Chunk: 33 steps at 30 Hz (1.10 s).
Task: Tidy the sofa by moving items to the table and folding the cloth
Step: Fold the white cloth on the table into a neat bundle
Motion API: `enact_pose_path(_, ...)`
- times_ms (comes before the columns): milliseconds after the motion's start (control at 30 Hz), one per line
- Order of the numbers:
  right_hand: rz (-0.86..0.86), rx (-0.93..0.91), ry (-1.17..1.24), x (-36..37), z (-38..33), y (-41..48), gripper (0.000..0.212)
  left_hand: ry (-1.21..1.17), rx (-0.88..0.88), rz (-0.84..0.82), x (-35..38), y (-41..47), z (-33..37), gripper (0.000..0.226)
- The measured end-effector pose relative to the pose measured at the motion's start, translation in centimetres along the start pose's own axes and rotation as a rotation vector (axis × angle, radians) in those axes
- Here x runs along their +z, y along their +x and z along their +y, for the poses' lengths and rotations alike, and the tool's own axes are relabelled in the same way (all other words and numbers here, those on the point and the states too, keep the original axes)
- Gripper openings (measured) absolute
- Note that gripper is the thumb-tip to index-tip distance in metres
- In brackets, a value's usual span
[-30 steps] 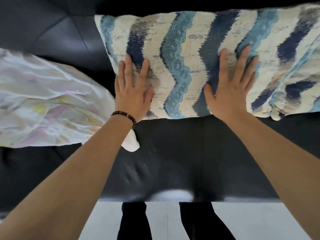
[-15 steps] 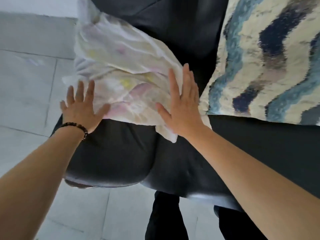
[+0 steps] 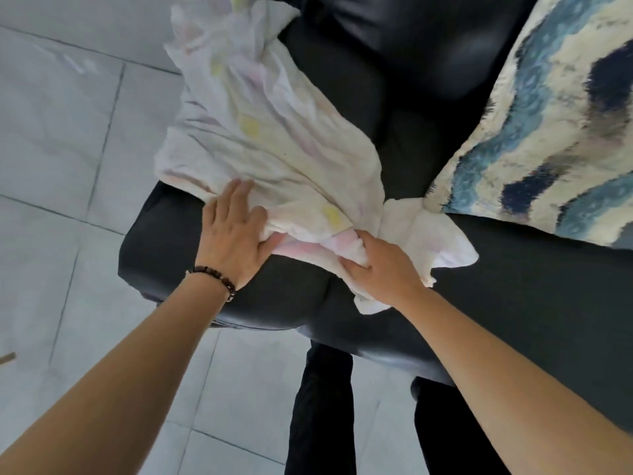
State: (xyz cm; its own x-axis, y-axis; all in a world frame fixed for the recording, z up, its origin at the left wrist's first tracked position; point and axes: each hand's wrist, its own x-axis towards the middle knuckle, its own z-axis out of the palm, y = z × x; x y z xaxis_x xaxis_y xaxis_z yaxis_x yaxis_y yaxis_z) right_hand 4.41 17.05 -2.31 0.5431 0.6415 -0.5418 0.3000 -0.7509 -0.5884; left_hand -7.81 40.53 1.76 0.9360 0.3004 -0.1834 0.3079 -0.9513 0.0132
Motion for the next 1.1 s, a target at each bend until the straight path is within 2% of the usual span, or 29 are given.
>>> enact_pose_path(67, -0.032, 0.059, -0.001, -1.0, 2.4, -2.3, 0.039, -0.015, 0.094, -0.12, 0.6, -1.0, 2.5, 0.064)
enact_pose_path(167, -0.052, 0.104, -0.034, -3.3, 5.7, -6.7, 0.044, 0.025, 0.205, -0.223, 1.0, -2.4, 6.9, 0.076)
enact_pose_path(267, -0.075, 0.119, -0.169, -6.8, 7.8, -11.7, 0.055, 0.089, 0.143, -0.333, -0.8, -3.6, 11.2, 0.076)
enact_pose_path(367, -0.084, 0.144, -0.183, -11.5, 7.8, -17.0, 0.066, 0.002, 0.033, -0.373, -5.0, -4.4, 14.1, 0.057)
enact_pose_path(500, 0.122, 0.121, -0.145, -19.3, 5.1, -23.9, 0.053, -0.176, 0.105, -0.159, -16.5, -5.1, 18.0, 0.041)
enact_pose_path(633, 0.406, 0.065, -0.118, -27.6, 0.8, -30.0, 0.045, -0.166, 0.072, 0.069, -29.8, -4.9, 20.9, 0.021)
enact_pose_path(733, 0.675, -0.056, -0.104, -33.3, -2.3, -34.6, 0.047, -0.117, 0.045, 0.303, -39.3, -4.7, 22.3, 0.015)
enact_pose_path(767, 0.775, -0.112, -0.107, -34.9, -3.3, -36.2, 0.045, -0.117, 0.039, 0.372, -42.2, -4.6, 22.6, 0.017)
enact_pose_path(867, 1.069, -0.188, -0.107, -38.6, -6.1, -40.7, 0.032, -0.168, 0.115, 0.538, -48.8, -4.8, 23.8, 0.041)
enact_pose_path(933, 1.212, -0.155, -0.12, -39.7, -7.6, -43.6, 0.031, -0.259, 0.204, 0.578, -51.3, -5.2, 24.7, 0.044)
enact_pose_path(1000, 1.311, -0.093, -0.149, -39.7, -9.1, -46.3, 0.029, -0.387, 0.301, 0.55, -53.1, -5.8, 26.2, 0.035)
enact_pose_path(1100, 1.374, 0.096, -0.171, -37.5, -11.3, -50.1, 0.025, -0.568, 0.509, 0.511, -55.4, -7.4, 29.3, 0.029)
